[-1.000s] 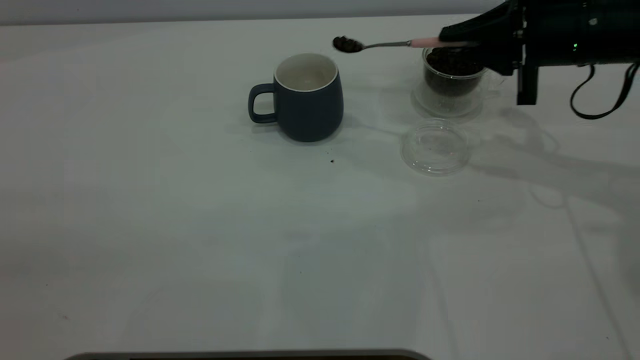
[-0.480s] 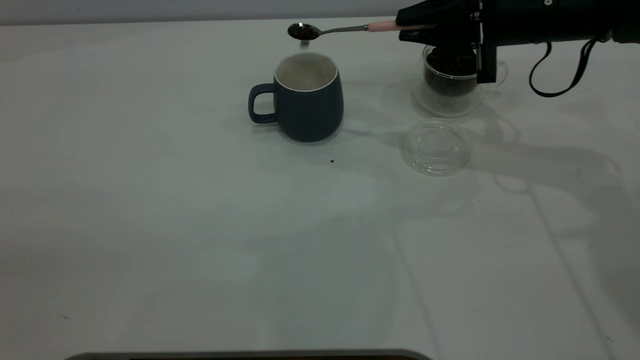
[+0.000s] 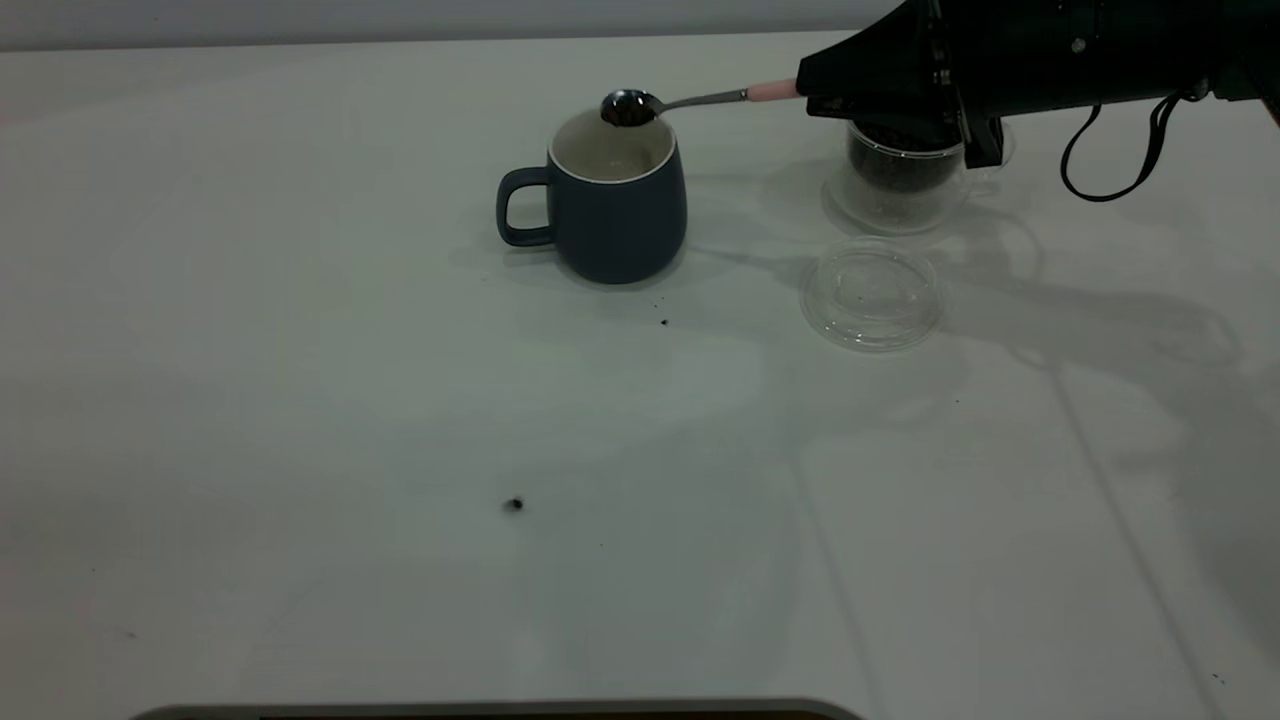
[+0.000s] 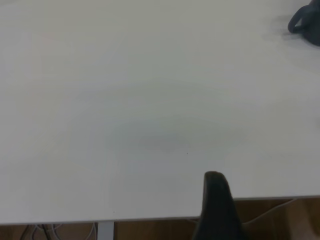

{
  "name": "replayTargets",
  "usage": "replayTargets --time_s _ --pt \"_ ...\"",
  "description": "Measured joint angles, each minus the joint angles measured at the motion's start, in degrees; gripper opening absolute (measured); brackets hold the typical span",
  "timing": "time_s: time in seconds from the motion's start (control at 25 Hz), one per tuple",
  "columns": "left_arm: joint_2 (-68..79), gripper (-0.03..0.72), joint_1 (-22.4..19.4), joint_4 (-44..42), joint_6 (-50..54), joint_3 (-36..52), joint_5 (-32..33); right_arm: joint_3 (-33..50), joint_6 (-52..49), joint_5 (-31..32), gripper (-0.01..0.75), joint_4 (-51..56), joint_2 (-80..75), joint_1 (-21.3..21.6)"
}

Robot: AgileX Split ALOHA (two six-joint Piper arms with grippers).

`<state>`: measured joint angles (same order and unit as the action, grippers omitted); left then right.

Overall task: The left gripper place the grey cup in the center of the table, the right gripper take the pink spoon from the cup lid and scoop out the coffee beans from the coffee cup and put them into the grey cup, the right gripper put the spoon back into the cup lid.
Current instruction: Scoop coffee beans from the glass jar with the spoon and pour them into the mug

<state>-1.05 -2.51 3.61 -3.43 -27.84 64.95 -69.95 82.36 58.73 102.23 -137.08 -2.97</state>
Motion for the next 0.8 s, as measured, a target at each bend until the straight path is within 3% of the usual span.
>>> replayTargets --time_s 0.44,0.64,0.8 --pt "0.0 0.565 0.0 0.0 0.0 0.0 0.0 0.0 25.9 -2.5 0.112 0.0 0.0 0.0" --pt "0.0 0.565 0.0 0.0 0.0 0.0 0.0 0.0 25.6 -2.3 0.112 -0.3 0.6 0.2" --pt "0.0 0.565 0.0 0.0 0.0 0.0 0.0 0.2 16.9 1.9 0.112 -4.7 4.0 2.3"
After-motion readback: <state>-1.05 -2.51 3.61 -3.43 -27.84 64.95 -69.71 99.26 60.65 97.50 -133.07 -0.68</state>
